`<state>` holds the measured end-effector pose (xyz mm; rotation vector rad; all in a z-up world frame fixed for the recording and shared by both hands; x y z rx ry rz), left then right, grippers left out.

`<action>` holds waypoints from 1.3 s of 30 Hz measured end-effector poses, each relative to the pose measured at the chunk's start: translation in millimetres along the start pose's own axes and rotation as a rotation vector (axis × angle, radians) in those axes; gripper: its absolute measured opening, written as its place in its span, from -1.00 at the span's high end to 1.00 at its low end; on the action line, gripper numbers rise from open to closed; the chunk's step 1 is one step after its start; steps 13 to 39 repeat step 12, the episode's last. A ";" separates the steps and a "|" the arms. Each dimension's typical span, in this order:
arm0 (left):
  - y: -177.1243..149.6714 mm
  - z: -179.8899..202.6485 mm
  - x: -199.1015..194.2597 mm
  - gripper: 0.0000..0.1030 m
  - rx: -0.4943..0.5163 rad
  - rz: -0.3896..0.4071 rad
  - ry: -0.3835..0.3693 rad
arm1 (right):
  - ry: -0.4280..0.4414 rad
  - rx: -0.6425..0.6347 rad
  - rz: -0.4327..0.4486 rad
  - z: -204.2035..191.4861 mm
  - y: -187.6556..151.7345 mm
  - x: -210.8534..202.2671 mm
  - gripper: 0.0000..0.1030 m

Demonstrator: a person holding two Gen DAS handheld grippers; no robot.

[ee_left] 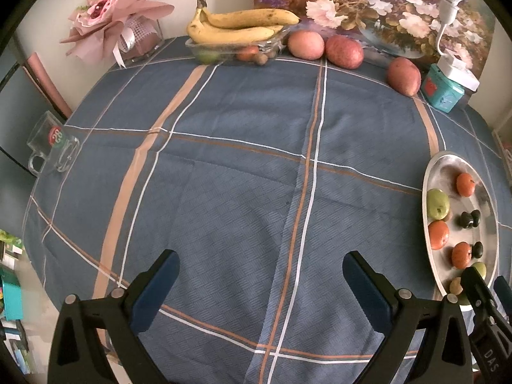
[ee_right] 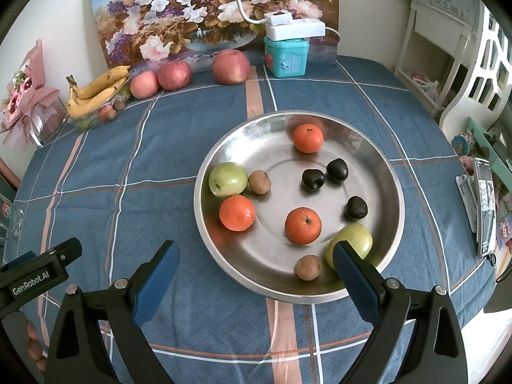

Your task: Organize fruits

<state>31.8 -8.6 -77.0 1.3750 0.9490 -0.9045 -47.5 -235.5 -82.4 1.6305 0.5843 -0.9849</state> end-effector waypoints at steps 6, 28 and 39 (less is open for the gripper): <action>-0.1 -0.1 -1.5 -1.00 0.009 0.010 0.002 | 0.002 -0.003 -0.003 0.7 0.7 -0.5 -0.87; 0.7 0.9 -0.8 -1.00 0.019 0.008 0.001 | 0.003 -0.001 -0.004 0.5 0.0 0.1 -0.87; 0.7 0.9 -0.8 -1.00 0.019 0.008 0.001 | 0.003 -0.001 -0.004 0.5 0.0 0.1 -0.87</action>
Point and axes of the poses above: each gripper's, at about its wrist camera, not at the fingertips, and x roughly the way its jaws point, z to its right, y to its top, the point moved 9 cm from there along x, roughly the way its jaws point, and after that the axes turned 2 degrees about -x, right-handed, at the moved point
